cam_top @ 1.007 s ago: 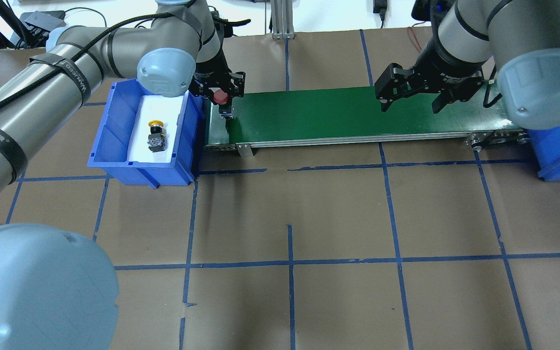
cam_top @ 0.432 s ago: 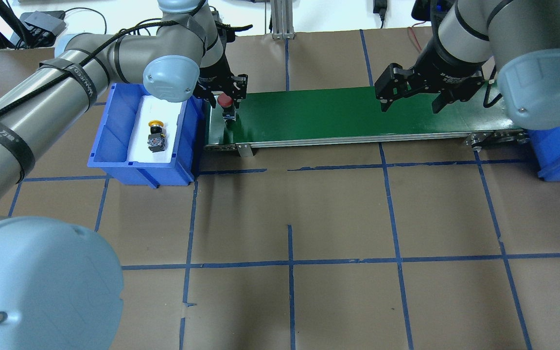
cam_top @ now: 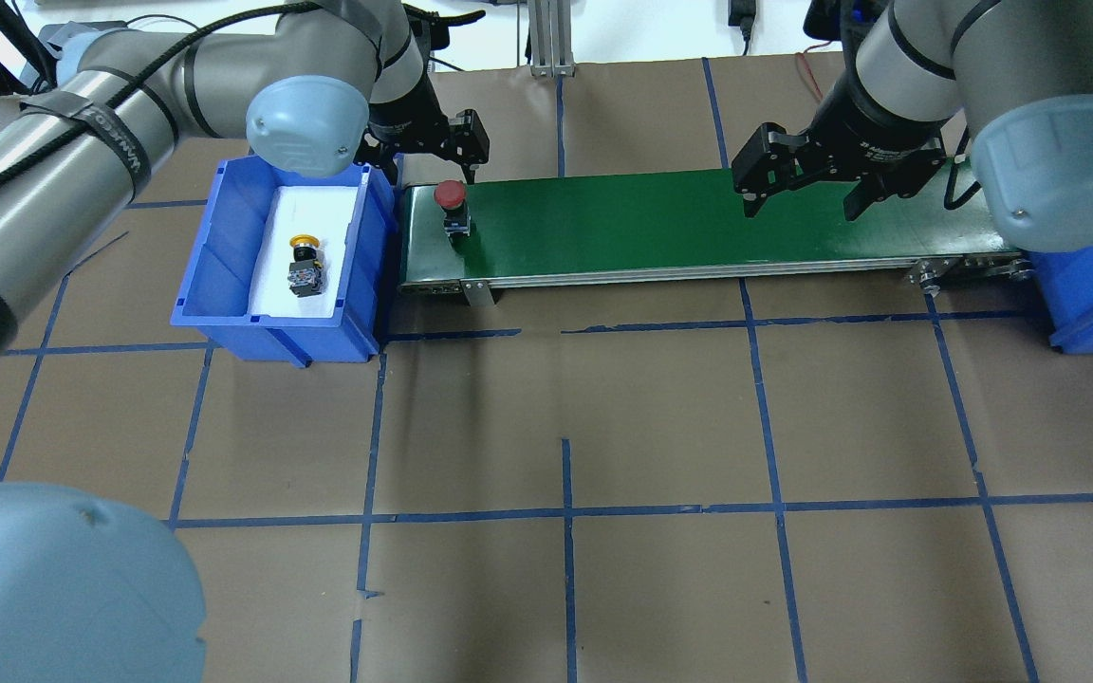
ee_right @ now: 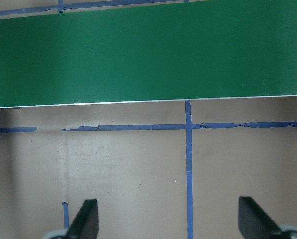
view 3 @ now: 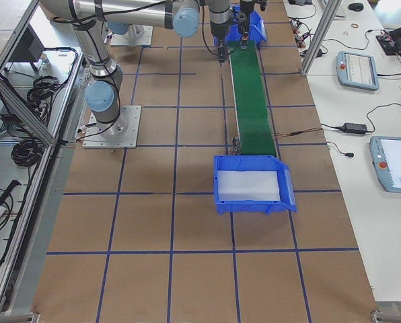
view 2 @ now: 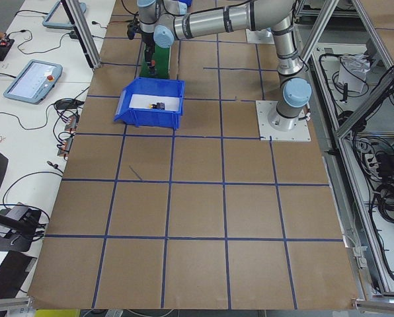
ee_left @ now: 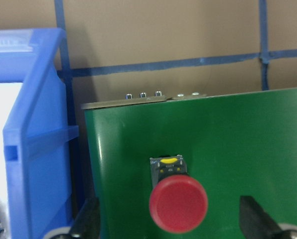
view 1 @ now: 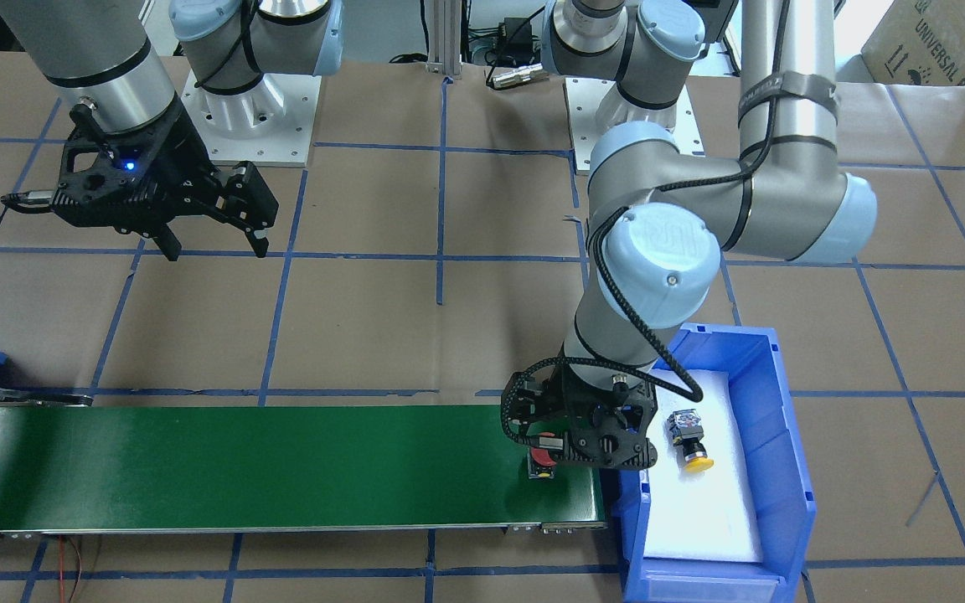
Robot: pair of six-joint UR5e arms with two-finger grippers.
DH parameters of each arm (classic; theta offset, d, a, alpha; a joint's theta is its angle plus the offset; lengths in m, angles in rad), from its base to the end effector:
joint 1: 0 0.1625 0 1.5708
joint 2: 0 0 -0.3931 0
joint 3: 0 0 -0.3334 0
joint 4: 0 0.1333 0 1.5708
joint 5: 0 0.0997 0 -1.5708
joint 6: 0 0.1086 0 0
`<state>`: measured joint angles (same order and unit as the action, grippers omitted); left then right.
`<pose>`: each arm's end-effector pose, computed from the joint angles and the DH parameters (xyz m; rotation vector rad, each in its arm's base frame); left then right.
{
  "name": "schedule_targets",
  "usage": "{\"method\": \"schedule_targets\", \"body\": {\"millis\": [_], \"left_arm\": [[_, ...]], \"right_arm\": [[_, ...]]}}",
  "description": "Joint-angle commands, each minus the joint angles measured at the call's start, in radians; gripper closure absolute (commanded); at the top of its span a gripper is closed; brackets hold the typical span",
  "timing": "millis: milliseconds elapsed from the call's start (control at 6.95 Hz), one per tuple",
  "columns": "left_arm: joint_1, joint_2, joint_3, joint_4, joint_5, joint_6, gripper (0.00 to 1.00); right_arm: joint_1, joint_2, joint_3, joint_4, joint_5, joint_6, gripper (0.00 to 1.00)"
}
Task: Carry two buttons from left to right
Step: 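Raise the left gripper and return it over the blue bin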
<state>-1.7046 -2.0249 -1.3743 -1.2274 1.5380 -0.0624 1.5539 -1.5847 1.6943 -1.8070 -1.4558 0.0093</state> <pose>-0.2161 -0.5798 0.3312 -0.1128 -3.0959 0.1273 0.1383 -0.4409 0.4247 0.0286 3.0211 -0.1922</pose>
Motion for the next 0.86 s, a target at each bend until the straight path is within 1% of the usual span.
{"method": "schedule_targets", "body": {"millis": [0,144,288,432,576,720], "left_arm": [[0.023,0.058,0.055,-0.140,0.051,-0.002,0.00],[0.108,0.063,0.044,-0.152,0.051,-0.002,0.00],[0.182,0.060,0.035,-0.170,-0.016,-0.001,0.00],[0.192,0.036,0.028,-0.156,0.008,0.006,0.00],[0.197,0.022,-0.003,-0.156,0.039,0.004,0.00],[0.209,0.006,-0.014,-0.123,0.086,0.013,0.00]], "right_arm": [[0.000,0.000,0.001,0.000,0.000,0.000,0.00],[0.000,0.000,0.001,0.000,0.000,0.001,0.00],[0.000,0.000,0.001,0.000,0.000,0.000,0.00],[0.000,0.000,-0.002,0.000,0.000,0.000,0.00],[0.000,0.000,0.001,0.000,0.000,0.000,0.00],[0.000,0.000,0.001,0.000,0.000,0.000,0.00]]}}
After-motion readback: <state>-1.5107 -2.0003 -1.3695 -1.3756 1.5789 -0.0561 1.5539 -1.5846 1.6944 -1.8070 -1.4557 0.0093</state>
